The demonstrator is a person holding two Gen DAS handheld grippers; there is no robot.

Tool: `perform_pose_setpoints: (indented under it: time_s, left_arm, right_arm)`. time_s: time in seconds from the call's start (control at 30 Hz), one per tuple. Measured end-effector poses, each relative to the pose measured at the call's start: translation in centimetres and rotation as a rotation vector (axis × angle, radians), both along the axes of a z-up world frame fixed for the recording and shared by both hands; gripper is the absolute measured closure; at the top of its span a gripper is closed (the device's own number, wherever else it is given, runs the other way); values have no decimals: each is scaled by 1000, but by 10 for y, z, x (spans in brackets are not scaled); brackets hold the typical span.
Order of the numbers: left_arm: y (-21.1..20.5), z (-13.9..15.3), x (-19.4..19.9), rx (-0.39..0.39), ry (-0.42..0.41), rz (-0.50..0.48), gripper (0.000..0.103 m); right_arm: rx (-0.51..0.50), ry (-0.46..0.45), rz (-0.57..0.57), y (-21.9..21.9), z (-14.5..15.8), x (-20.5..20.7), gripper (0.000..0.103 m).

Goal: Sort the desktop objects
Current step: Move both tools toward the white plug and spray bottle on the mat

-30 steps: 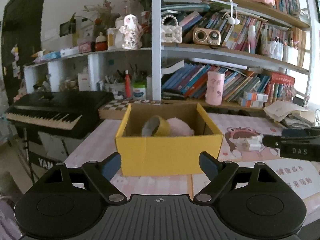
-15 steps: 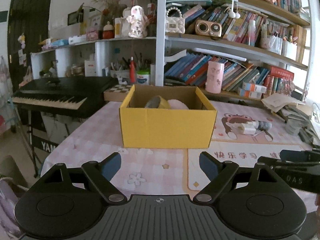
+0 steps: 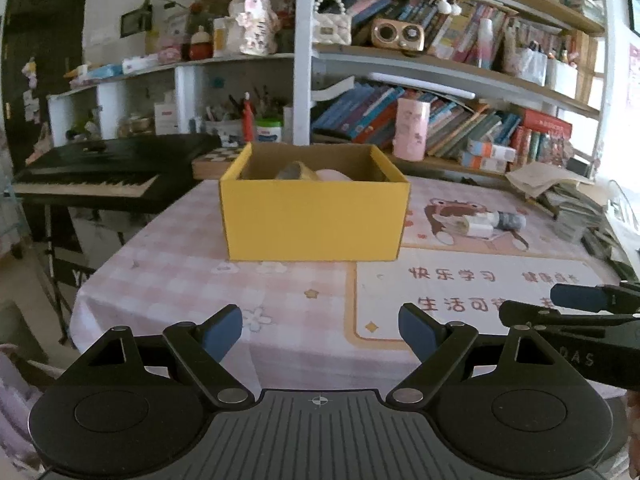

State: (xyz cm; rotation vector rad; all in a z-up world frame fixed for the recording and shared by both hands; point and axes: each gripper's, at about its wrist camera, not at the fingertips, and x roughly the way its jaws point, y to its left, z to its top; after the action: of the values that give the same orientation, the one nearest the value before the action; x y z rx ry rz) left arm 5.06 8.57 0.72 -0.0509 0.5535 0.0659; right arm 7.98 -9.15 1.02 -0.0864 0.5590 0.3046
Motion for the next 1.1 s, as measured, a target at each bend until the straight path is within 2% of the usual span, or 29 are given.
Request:
perform_pose_setpoints:
  time_s: [0.5,1.1]
  left_arm:
    - [-23,-12,8,-12,55,-153,15]
    - [-64,-18,42,-25,82,-296,14]
  right_arm:
    - [-23,52,-115,-20,-11,-18,43]
    - [-78,63,-193,-50,-15,-8,37]
